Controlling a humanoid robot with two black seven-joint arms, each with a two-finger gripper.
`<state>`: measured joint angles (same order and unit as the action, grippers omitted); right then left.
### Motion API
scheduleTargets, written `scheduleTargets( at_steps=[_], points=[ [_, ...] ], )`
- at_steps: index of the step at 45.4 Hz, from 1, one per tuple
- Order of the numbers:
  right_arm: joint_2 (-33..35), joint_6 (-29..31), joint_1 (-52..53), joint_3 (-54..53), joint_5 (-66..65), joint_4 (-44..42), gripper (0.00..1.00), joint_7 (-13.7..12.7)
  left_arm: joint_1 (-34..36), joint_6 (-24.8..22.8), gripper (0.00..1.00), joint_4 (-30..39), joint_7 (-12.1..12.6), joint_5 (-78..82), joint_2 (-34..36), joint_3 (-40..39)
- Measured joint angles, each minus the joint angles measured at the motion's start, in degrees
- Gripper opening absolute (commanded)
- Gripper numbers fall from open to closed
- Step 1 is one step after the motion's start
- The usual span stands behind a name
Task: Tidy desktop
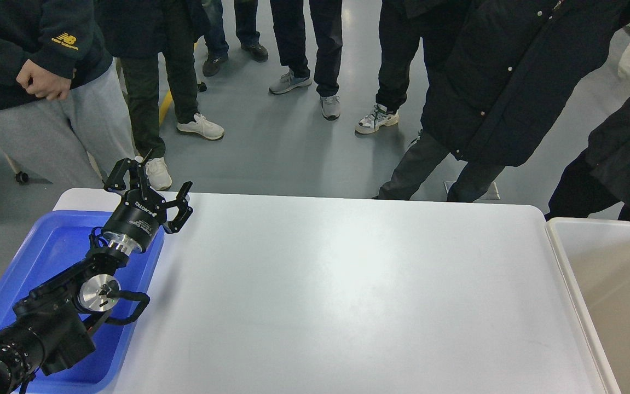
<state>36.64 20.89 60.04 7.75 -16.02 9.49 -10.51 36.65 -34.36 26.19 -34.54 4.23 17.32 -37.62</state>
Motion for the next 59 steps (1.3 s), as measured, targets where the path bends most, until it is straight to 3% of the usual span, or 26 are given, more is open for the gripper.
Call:
scheduleTargets(
  at_steps=[21, 54, 59],
  points=[
    [-12.38, -11.60, -12.93, -11.86, 4.32, -13.42, 0.00, -0.08, 0.01, 0.05, 1.00, 0.00, 0.00, 0.00, 0.00, 0.00],
    [-15.78, -13.65, -21.34, -17.96, 18.64, -17.24, 0.00, 0.16, 0.07, 0.08, 1.00, 0.00, 0.00, -0.01, 0.00, 0.00],
    [-15.84, -13.66, -21.66, -18.68, 18.99, -17.27, 0.20, 0.22, 0.06, 0.08, 1.00, 0.00, 0.00, -0.01, 0.00, 0.00]
  ],
)
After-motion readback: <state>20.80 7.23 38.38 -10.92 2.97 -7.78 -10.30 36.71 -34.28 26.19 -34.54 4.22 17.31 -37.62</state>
